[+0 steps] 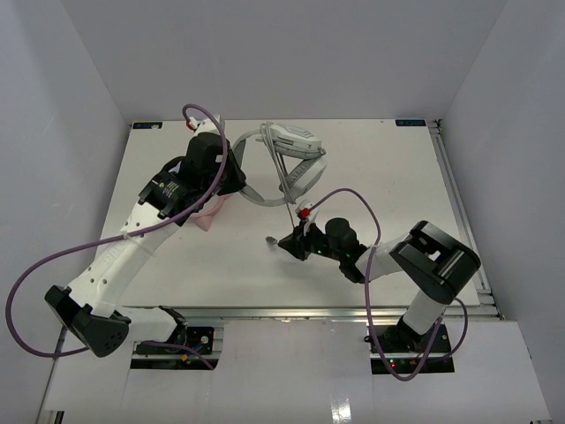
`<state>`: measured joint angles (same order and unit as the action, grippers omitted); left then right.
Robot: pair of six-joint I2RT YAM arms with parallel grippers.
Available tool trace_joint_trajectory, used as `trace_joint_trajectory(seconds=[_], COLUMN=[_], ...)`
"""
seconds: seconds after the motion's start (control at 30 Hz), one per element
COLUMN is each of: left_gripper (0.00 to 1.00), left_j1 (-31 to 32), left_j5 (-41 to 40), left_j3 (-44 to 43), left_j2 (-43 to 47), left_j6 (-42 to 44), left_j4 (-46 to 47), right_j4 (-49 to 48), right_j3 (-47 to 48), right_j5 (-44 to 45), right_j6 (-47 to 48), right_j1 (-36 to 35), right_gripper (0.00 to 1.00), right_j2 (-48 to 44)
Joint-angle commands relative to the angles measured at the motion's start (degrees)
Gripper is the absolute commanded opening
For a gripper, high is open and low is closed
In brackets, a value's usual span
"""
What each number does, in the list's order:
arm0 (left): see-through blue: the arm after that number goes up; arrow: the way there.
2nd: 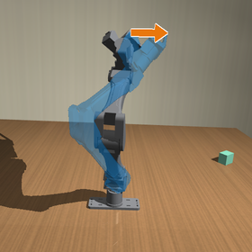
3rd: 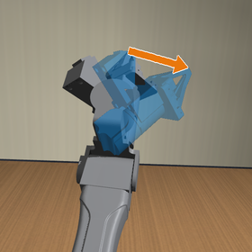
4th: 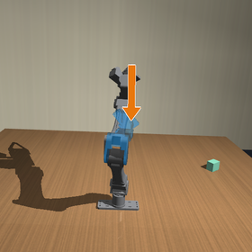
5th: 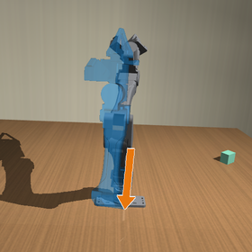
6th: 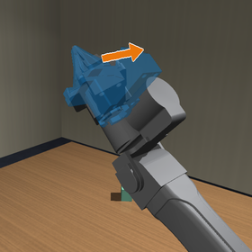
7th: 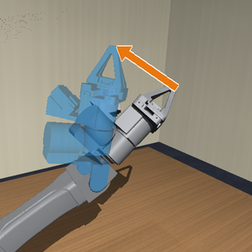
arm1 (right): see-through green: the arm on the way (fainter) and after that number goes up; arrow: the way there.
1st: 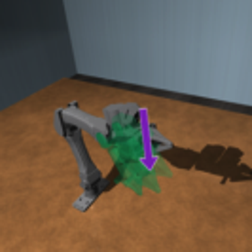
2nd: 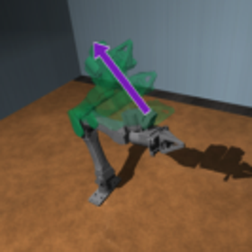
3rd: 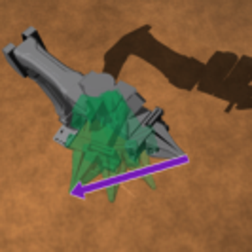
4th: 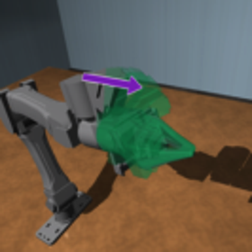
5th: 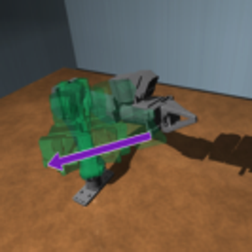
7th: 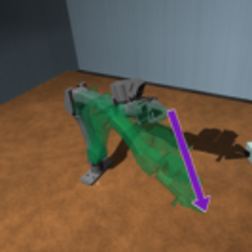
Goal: Wrap the headphones
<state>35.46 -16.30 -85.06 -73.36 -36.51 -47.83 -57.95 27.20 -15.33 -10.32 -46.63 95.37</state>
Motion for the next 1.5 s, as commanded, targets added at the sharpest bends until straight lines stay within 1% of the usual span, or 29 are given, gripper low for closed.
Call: trace_joint_trajectory(seconds=[0.0, 0.13, 0.23, 0.3, 0.47, 0.53, 0.63, 0.7, 0.77, 0.83, 0.9, 1.0, 1.07, 1.2, 1.3, 1.33, 1.47], left_gripper=[0.00, 0.00, 0.00, 0.00, 0.00, 0.00, 0.00, 0.00, 0.00, 0.00, 0.00, 0.00, 0.00, 0.00, 0.00, 0.00, 0.00], left_j1=[-0.04, -0.04, -0.04, -0.04, -0.04, -0.04, -0.04, -0.04, -0.04, -0.04, -0.04, -0.04, -0.04, -0.04, 0.04, 0.06, 0.37], left_j5=[1.54, 3.41, 7.24, 10.46, 10.70, 12.33, 15.85, 25.07, 30.43, 35.10, 37.67, 33.69, 28.34, 24.15, 23.31, 22.91, 19.66], left_j3=[-0.20, 0.30, 1.62, 2.44, 4.20, 4.43, 5.04, 6.19, 8.07, 9.03, 10.38, 12.24, 12.90, 13.10, 13.95, 13.97, 15.74], left_j2=[3.37, 4.77, 6.15, 7.41, 10.34, 10.71, 11.04, 11.14, 11.14, 11.24, 11.44, 11.88, 11.25, 7.30, 4.91, 4.84, 3.89], left_j6=[-2.51, -2.15, -0.06, 2.10, 3.73, 5.15, 11.23, 17.77, 23.50, 30.80, 40.67, 47.77, 52.38, 59.11, 63.64, 64.62, 70.40], left_j4=[5.17, 5.96, 7.25, 7.32, 6.78, 6.69, 6.93, 7.61, 7.88, 7.78, 6.96, 6.90, 6.86, 5.56, 6.61, 6.83, 9.98], right_j4=[-8.73, -12.29, -15.16, -17.51, -18.34, -18.29, -17.92, -16.91, -15.22, -10.23, 4.07, 22.31, 31.03, 39.17, 47.49, 48.97, 51.07], right_j3=[-0.33, -0.57, -1.68, -3.52, -4.88, -5.14, -5.30, -5.27, -5.01, -3.83, 0.23, 5.91, 8.03, 10.01, 14.96, 16.03, 18.13], right_j5=[0.68, 0.33, 1.26, 1.01, -1.27, -1.25, -2.92, -6.90, -10.55, -14.17, -16.50, -16.88, -16.37, -13.04, -12.98, -14.13, -25.06], right_j6=[-1.04, -1.99, -2.98, -4.19, -5.77, -5.67, -6.74, -8.90, -11.30, -11.91, -10.11, -4.53, -3.78, -3.54, -1.51, -0.93, 2.43], right_j1=[-0.13, 0.06, 1.19, 2.85, 6.20, 6.89, 8.75, 13.11, 17.15, 19.08, 21.14, 21.33, 21.41, 21.32, 21.32, 21.32, 21.32], right_gripper=[0.17, 0.12, 0.08, 0.08, 0.08, 0.08, 0.08, 0.08, 0.08, 0.08, 0.08, 0.08, 0.08, 0.08, 0.08, 0.08, 0.08], right_j2=[3.34, 6.01, 6.17, 4.92, 1.21, 0.15, -1.15, -4.02, -7.46, -9.83, -15.03, -20.62, -23.39, -29.27, -28.89, -28.53, -27.07])
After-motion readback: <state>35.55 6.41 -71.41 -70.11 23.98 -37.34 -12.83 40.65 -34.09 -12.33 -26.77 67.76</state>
